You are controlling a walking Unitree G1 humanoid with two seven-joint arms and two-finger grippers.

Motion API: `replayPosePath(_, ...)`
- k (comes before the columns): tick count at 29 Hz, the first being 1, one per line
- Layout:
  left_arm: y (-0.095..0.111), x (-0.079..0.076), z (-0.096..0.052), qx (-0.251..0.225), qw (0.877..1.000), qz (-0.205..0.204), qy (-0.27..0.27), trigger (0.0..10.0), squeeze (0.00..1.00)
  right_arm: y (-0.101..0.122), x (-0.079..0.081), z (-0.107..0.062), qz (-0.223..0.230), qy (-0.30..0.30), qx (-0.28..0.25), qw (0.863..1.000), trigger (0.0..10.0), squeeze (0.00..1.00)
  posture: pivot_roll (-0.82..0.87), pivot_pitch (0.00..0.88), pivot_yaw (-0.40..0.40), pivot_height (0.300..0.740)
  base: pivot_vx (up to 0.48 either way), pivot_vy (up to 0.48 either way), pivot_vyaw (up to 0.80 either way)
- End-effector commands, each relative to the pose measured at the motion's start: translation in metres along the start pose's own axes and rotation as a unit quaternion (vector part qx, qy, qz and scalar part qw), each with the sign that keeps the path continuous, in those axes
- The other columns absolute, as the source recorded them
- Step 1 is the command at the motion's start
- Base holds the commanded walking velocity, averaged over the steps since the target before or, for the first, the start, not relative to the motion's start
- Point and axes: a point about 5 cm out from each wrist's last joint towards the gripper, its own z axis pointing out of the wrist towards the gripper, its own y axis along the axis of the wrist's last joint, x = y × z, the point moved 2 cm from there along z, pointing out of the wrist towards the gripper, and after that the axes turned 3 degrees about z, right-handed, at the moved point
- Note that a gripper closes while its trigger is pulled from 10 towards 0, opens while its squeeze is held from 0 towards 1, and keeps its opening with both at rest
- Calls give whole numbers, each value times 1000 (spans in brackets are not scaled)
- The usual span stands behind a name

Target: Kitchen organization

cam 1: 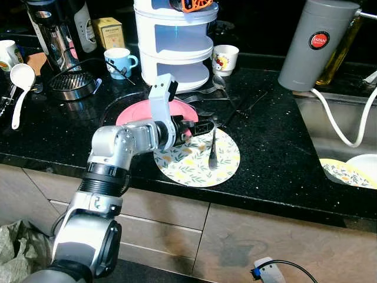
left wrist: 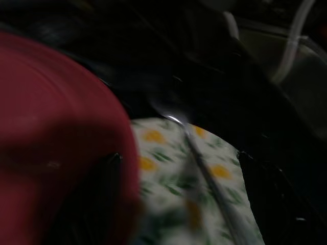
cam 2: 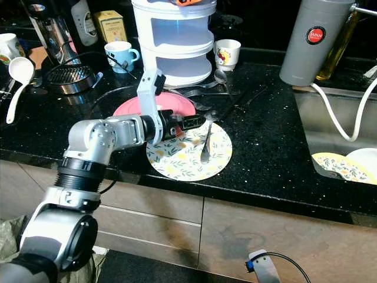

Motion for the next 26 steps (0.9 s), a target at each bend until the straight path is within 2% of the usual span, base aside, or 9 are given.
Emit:
replayPosePath(1, 6, -1, 1, -22, 998, 44, 30, 10000, 1000, -1, 3, 0, -5, 2, 1, 1000, 10000, 0, 16, 25, 26, 740, 0, 0, 0)
replayPosePath(3, 6, -1, 1, -22, 998, 44, 30, 10000, 1000, -1, 3, 0, -5, 2, 1, 1000, 10000, 0, 16, 25, 26, 740, 0, 0, 0)
replayPosePath(4, 13, -7, 1, -37, 996, 77, 29, 10000, 976, 0, 3, 0, -6, 3, 1, 1000, 10000, 0, 17, 19, 24, 740, 0, 0, 0)
replayPosePath(5, 18, -15, 2, -47, 991, 119, 31, 10000, 0, 0, 3, 0, -7, 3, 1, 1000, 10000, 0, 16, 16, 24, 740, 0, 0, 0)
replayPosePath(8, 20, -26, 5, -52, 988, 145, 19, 10000, 0, 0, 3, 0, -7, 4, 1, 1000, 10000, 0, 17, 15, 24, 740, 0, 0, 0)
replayPosePath(10, 18, -47, 11, -53, 981, 189, 1, 10000, 0, 0, 3, 0, -8, 4, 0, 1000, 10000, 0, 15, 13, 24, 740, 0, 0, 0)
replayPosePath(15, 14, -68, 23, -51, 977, 205, -7, 10000, 0, 1, 3, 0, -11, 3, -1, 1000, 10000, 0, 11, 9, 24, 740, 0, 0, 0)
replayPosePath(20, 5, -71, 37, -19, 979, 199, 30, 10000, 0, 0, 3, 0, -11, 3, -1, 1000, 10000, 0, 5, 14, 27, 740, 0, 0, 0)
replayPosePath(26, -1, -67, 42, -2, 981, 186, 49, 10000, 0, 0, 4, 1, -9, 2, 0, 1000, 10000, 0, 3, 18, 31, 740, 0, 0, 0)
